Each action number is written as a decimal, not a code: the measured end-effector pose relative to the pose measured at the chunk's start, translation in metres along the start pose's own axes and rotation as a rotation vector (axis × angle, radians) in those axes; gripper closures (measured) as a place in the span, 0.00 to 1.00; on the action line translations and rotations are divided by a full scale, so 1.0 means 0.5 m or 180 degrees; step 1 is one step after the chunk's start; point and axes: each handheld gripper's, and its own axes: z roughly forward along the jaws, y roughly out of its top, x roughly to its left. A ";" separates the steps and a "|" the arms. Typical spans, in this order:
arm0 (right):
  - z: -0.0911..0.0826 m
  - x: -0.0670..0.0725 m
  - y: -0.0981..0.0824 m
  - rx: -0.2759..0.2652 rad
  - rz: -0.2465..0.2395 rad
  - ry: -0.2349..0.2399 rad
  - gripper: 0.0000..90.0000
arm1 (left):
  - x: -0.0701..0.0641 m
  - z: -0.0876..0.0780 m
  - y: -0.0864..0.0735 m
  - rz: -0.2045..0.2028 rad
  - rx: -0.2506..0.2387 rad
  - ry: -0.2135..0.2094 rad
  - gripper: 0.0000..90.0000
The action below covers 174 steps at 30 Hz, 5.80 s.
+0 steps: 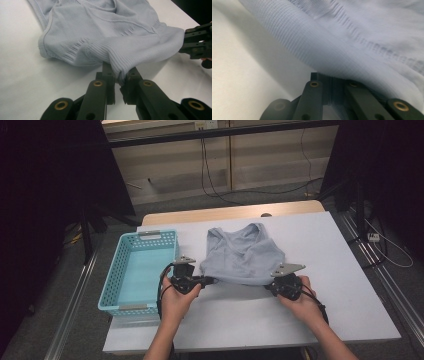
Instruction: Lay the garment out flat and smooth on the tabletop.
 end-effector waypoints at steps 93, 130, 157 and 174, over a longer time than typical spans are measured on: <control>-0.126 -0.063 -0.056 -0.0448 0.0689 -0.0293 0.59 | -0.016 0.031 -0.019 0.0130 0.0383 0.0074 0.92; -0.075 -0.081 -0.025 -0.0201 0.0515 -0.0293 1.00 | -0.020 0.015 -0.048 0.0109 0.0496 0.0049 0.91; -0.064 -0.091 -0.021 -0.0189 0.0473 -0.0406 0.99 | -0.024 -0.053 -0.030 0.0025 0.0240 0.0031 0.81; -0.077 -0.092 -0.040 -0.0071 0.0477 -0.0367 0.99 | -0.026 -0.038 -0.026 -0.0006 0.0193 0.0082 0.68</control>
